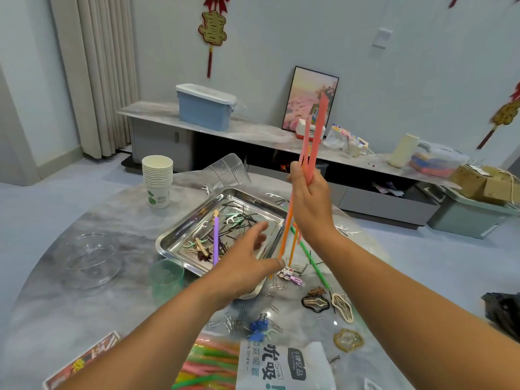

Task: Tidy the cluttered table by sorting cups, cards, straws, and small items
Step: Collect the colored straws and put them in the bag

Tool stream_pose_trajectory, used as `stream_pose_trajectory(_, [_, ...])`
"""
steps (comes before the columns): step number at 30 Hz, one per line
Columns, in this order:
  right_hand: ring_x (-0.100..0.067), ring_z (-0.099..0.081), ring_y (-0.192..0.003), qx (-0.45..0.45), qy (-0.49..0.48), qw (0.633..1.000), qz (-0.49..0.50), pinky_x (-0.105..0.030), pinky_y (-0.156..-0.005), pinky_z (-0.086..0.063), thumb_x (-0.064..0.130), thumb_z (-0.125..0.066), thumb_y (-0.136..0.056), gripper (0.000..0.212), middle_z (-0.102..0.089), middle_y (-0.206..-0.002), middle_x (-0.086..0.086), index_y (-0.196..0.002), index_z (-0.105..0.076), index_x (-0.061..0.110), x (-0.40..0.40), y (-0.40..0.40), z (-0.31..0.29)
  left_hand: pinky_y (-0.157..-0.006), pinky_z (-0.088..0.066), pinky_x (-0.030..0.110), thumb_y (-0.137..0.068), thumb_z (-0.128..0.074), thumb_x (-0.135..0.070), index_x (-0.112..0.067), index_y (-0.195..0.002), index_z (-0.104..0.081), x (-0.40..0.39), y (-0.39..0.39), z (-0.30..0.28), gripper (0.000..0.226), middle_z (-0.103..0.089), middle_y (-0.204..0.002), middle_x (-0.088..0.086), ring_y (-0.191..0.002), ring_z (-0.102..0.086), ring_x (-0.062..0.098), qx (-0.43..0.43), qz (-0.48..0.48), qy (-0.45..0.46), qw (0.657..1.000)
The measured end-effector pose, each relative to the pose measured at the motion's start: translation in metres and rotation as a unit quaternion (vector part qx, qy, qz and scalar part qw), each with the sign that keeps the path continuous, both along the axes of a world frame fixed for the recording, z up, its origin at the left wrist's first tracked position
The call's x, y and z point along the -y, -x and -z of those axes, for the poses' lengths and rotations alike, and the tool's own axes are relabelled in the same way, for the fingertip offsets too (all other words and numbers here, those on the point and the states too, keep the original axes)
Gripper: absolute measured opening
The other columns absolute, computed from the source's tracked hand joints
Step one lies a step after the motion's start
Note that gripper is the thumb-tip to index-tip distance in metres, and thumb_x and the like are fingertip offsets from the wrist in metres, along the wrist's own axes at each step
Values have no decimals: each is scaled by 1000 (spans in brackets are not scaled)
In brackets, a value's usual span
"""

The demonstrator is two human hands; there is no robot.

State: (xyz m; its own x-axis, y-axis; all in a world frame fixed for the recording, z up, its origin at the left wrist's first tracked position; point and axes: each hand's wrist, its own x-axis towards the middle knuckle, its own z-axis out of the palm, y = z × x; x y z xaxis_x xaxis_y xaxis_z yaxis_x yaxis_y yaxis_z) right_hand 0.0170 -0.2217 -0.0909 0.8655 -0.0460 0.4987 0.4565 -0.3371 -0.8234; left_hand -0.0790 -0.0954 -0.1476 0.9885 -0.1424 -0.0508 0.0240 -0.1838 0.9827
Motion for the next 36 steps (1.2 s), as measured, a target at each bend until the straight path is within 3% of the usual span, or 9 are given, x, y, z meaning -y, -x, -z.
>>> stream_pose_trajectory(6, [-16, -58, -71, -38, -97, 994, -38, -41, -74, -55, 39, -48, -107, 28, -58, -77, -3, -94, -55, 15, -5, 11, 27, -115, -34, 36, -94, -69, -27, -37, -158, -19, -1, 2, 2, 82, -34, -159, -6, -144, -32, 10, 2, 4, -23, 1000])
stream_pose_trajectory(13, [-14, -61, -72, -100, -96, 990, -15, -26, -74, -54, 26, -50, -107, 15, -61, -79, -8, -98, -56, 15, 11, 20, 73, -90, -37, 22, -96, -63, -19, -33, -159, -17, 3, -2, 12, 79, -30, -161, -6, -146, -30, 10, -23, 11, -20, 999])
stream_pose_trajectory(18, [-9, -58, -72, -120, 106, 987, -29, -28, -70, -50, 27, -51, -107, 11, -61, -75, 11, -101, -57, 21, 17, 29, 104, -99, -33, 25, -98, -62, -36, -31, -158, -22, 8, -7, 17, 72, -33, -160, -8, -145, -33, 8, -41, -2, 69, 997])
stream_pose_trajectory(21, [-12, -56, -81, -80, 228, 970, -36, -31, -71, -50, 15, -53, -104, 22, -58, -83, 12, -93, -56, 34, 7, 31, 103, -91, -39, 10, -94, -62, -44, -34, -136, -45, 12, -11, 13, 47, -56, -134, -18, -126, -50, -2, -34, -23, 123, 992])
stream_pose_trajectory(25, [-9, -56, -69, -76, 325, 937, -101, -31, -61, -42, 25, -48, -100, 25, -58, -76, 10, -88, -48, 47, -16, 41, 84, -107, -43, 36, -86, -60, -61, -29, -119, -58, 11, -25, 19, 47, -69, -118, -3, -120, -60, 15, -44, -104, 171, 979])
stream_pose_trajectory(27, [-16, -59, -78, -86, 327, 934, -112, -32, -64, -41, 30, -45, -99, 14, -61, -90, 8, -105, -52, 41, -24, 42, 77, -95, -49, 35, -98, -55, -49, -20, -109, -65, 11, -34, 19, 32, -75, -106, 2, -109, -66, 18, -79, -158, 230, 957])
stream_pose_trajectory(30, [-26, -60, -97, -113, 341, 925, -123, -41, -80, -50, 28, -49, -95, 28, -57, -111, -2, -123, -50, 25, -19, 34, 80, -91, -53, 39, -101, -55, -35, -12, -94, -71, 19, -56, 21, 29, -76, -96, 7, -94, -70, 22, -138, -211, 281, 926])
stream_pose_trajectory(33, [-24, -62, -94, -148, 324, 920, -160, -47, -83, -53, 27, -55, -86, 24, -62, -105, -1, -110, -60, 24, 4, 23, 77, -70, -56, 33, -101, -51, -22, -12, -82, -69, 29, -82, 24, 28, -72, -81, 9, -72, -68, 21, -155, -235, 279, 918])
stream_pose_trajectory(36, [1, -61, -96, -214, 232, 929, -195, -25, -87, -50, 23, -62, -91, 15, -69, -105, 9, -97, -71, 34, 37, 12, 69, -58, -53, 30, -103, -45, -16, -8, -77, -61, 40, -103, 22, 32, -68, -72, 6, -62, -62, 19, -159, -233, 285, 916])
